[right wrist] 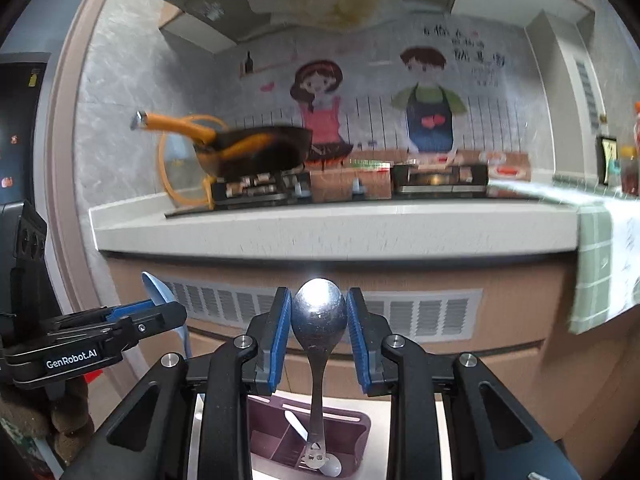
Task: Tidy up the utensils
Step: 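Carry both spoons over the maroon caddy and open both grippers to drop them, then move both grippers back down toward the remaining utensils on the table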
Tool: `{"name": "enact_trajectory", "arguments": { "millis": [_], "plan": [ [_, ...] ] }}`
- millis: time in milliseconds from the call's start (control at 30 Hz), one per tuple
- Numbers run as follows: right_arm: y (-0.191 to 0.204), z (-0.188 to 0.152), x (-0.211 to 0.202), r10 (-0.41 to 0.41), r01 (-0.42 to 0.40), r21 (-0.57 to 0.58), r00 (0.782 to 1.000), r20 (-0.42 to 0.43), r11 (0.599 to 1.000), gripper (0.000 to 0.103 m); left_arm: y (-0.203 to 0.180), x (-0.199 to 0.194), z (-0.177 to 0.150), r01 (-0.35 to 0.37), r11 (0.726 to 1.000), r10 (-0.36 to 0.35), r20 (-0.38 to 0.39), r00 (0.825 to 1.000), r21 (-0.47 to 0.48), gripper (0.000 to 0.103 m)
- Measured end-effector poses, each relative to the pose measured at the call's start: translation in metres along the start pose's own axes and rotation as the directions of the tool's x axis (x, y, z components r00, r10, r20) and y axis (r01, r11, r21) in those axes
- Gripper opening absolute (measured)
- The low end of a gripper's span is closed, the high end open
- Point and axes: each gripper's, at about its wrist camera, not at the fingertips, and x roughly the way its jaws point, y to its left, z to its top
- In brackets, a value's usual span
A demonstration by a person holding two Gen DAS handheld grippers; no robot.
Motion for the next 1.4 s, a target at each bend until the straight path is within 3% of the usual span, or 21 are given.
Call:
{"name": "enact_trajectory", "arguments": {
  "millis": [167, 300, 400, 533, 700, 900, 1033, 1200, 1400],
  "plan": [
    [-0.006, -0.026, 0.042, -0.008, 0.011, 0.029, 0.997, -0.083, 1.0, 0.026, 0.014, 0.035, -0.017, 0.004, 1.0, -0.006, -0.069, 0.998, -0.024, 0.035],
    [-0.007, -0.045, 0.06, -0.02, 0.022, 0.017, 0.993, -0.118, 1.0, 0.026, 0.02, 0.056, -0.035, 0.048, 0.997, -0.055, -0.124, 0.991, -0.053, 0.035],
    [-0.009, -0.059, 0.065, 0.035, -0.03, 0.029, 0.982, -0.186, 0.999, 0.027, 0.022, 0.069, -0.049, 0.053, 0.997, -0.062, -0.176, 0.982, -0.055, 0.038],
    [-0.017, -0.073, 0.06, 0.04, -0.021, 0.075, 0.963, -0.265, 0.997, 0.029, 0.028, 0.058, -0.057, 0.045, 0.993, -0.062, -0.152, 0.986, -0.11, 0.046],
    [-0.019, -0.087, 0.015, -0.008, 0.011, 0.009, 0.956, -0.292, 1.0, 0.029, 0.034, 0.013, -0.067, 0.01, 0.994, -0.023, -0.124, 0.992, -0.107, 0.047],
    [-0.019, -0.137, -0.037, -0.056, 0.03, -0.067, 0.904, -0.423, 0.997, 0.029, 0.041, -0.041, -0.128, -0.045, 0.987, 0.016, -0.182, 0.983, -0.156, 0.047],
    [-0.005, -0.185, -0.063, -0.006, -0.024, -0.05, 0.852, -0.523, 0.998, 0.029, 0.037, -0.07, -0.178, -0.043, 0.984, 0.001, -0.236, 0.972, -0.174, 0.047],
    [0.025, -0.225, -0.079, 0.075, -0.116, -0.031, 0.802, -0.593, 0.993, 0.029, 0.027, -0.097, -0.231, -0.074, 0.994, 0.04, -0.342, 0.939, -0.086, 0.047],
    [0.059, -0.243, -0.074, 0.144, -0.179, 0.01, 0.758, -0.636, 0.984, 0.029, 0.028, -0.114, -0.266, -0.069, 0.995, 0.032, -0.423, 0.906, -0.074, 0.047]
  ]
}}
